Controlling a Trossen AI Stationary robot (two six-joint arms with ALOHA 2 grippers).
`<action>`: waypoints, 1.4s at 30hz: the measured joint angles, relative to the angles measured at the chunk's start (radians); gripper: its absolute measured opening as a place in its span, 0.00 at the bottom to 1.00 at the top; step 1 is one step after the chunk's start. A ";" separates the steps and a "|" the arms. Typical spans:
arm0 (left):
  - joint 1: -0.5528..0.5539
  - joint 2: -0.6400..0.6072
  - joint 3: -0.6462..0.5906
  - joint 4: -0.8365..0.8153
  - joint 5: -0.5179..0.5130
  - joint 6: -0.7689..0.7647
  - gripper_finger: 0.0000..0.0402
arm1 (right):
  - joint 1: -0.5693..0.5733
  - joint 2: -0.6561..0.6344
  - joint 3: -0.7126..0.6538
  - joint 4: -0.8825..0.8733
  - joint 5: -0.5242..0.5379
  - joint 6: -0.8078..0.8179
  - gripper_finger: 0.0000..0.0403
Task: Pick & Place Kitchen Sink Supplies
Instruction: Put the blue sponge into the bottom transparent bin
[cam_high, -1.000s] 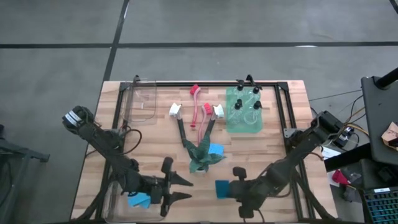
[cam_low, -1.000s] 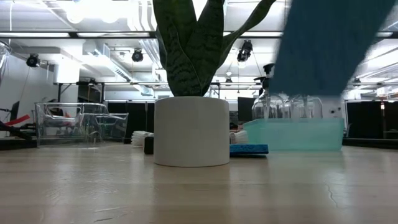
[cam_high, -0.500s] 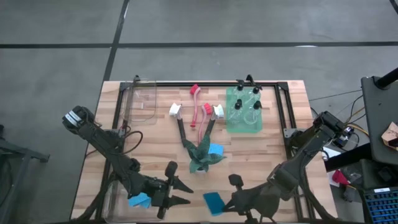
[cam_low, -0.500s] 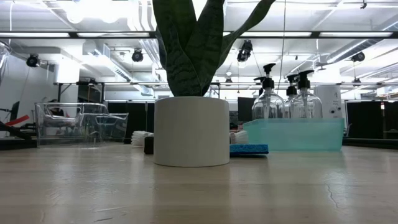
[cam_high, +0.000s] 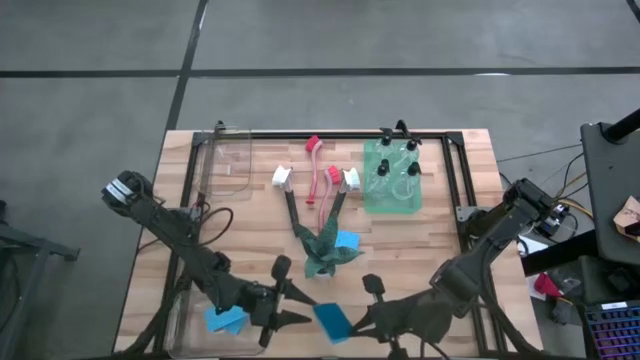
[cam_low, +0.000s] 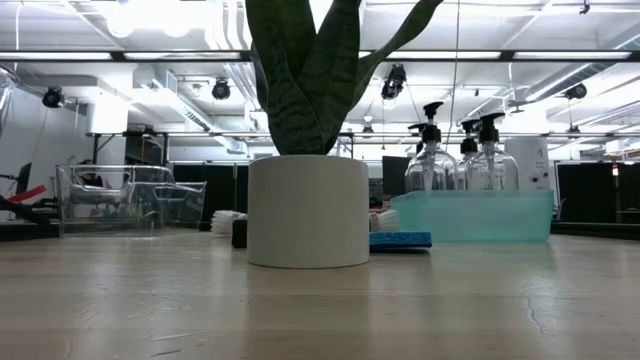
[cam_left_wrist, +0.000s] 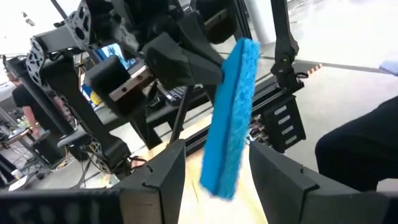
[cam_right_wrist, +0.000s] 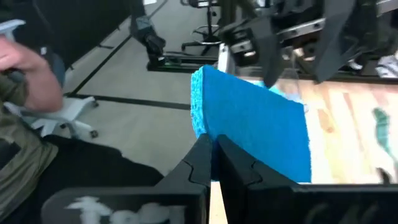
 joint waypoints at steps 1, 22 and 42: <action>0.000 0.000 0.000 0.002 0.003 -0.001 0.43 | -0.005 0.000 0.001 -0.001 0.003 0.000 0.03; 0.013 0.000 0.006 0.010 0.037 -0.015 0.43 | -0.062 0.000 0.001 0.082 -0.041 -0.093 0.03; 0.024 -0.008 0.007 -0.009 0.035 -0.100 0.04 | -0.065 -0.001 -0.005 0.081 -0.043 -0.181 0.04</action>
